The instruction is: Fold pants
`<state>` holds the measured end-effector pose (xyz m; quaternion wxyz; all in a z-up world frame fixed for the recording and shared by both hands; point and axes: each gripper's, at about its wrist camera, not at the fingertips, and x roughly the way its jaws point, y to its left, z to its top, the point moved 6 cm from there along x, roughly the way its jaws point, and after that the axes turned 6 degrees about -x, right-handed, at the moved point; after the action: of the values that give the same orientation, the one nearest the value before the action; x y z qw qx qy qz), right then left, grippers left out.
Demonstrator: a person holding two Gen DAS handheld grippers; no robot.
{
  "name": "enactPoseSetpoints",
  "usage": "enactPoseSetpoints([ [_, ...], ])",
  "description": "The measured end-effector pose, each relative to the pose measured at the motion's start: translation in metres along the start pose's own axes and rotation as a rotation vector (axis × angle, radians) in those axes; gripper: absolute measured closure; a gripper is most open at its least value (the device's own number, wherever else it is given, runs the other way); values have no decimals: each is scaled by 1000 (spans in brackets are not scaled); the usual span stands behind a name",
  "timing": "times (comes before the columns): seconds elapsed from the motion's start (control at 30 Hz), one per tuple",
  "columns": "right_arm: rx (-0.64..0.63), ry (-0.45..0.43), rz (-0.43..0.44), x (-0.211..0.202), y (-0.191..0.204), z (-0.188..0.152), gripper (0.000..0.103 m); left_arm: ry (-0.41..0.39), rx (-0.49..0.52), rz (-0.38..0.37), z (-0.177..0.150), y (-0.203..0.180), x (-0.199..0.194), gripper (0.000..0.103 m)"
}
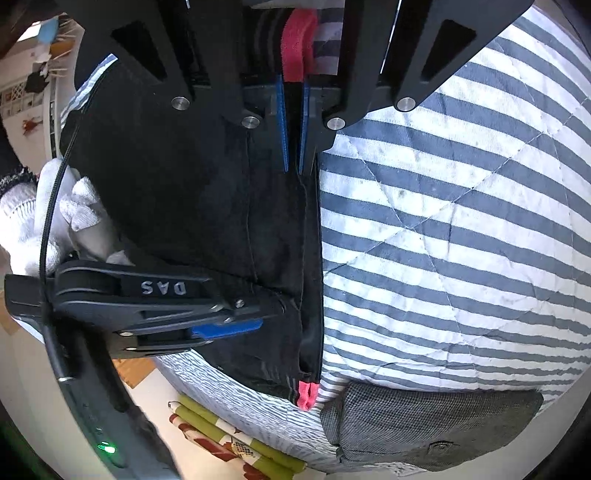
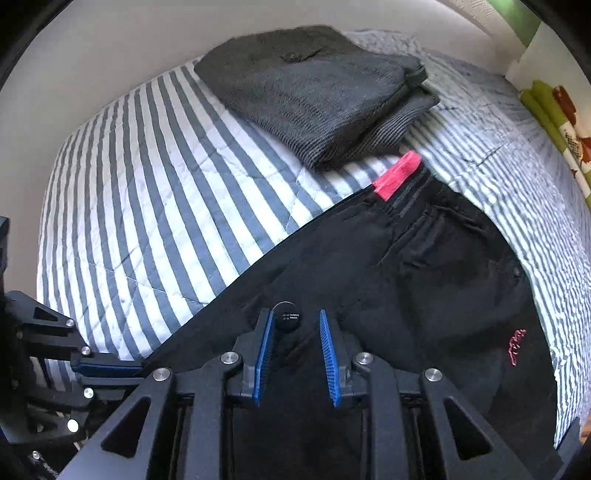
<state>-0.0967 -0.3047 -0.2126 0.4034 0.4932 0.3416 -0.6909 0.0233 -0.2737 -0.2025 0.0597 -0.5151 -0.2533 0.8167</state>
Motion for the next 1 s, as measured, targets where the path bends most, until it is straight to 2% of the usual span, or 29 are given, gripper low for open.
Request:
enactPoseSetpoints([
  [0.23, -86, 30, -50, 10, 7, 0, 80, -1, 1, 2, 4, 0, 3, 97],
  [0.4, -96, 48, -26, 6, 9, -3, 80, -1, 5, 5, 5, 0, 4, 97],
  [0.47, -156, 45, -82, 8, 12, -5, 80, 0, 4, 5, 7, 0, 6, 97],
  [0.53, -155, 45, -82, 11, 12, -4, 80, 0, 5, 6, 7, 0, 7, 97],
  [0.67, -107, 44, -26, 9, 8, -2, 80, 0, 4, 6, 7, 0, 7, 97],
  [0.83, -114, 65, 1, 9, 10, -1, 85, 0, 9, 11, 7, -3, 9, 97],
  [0.93, -57, 80, 74, 7, 0, 2, 88, 0, 10, 13, 6, -4, 9, 97],
  [1.0, 0, 93, 160, 5, -11, 4, 88, 0, 7, 11, 6, -4, 10, 97],
])
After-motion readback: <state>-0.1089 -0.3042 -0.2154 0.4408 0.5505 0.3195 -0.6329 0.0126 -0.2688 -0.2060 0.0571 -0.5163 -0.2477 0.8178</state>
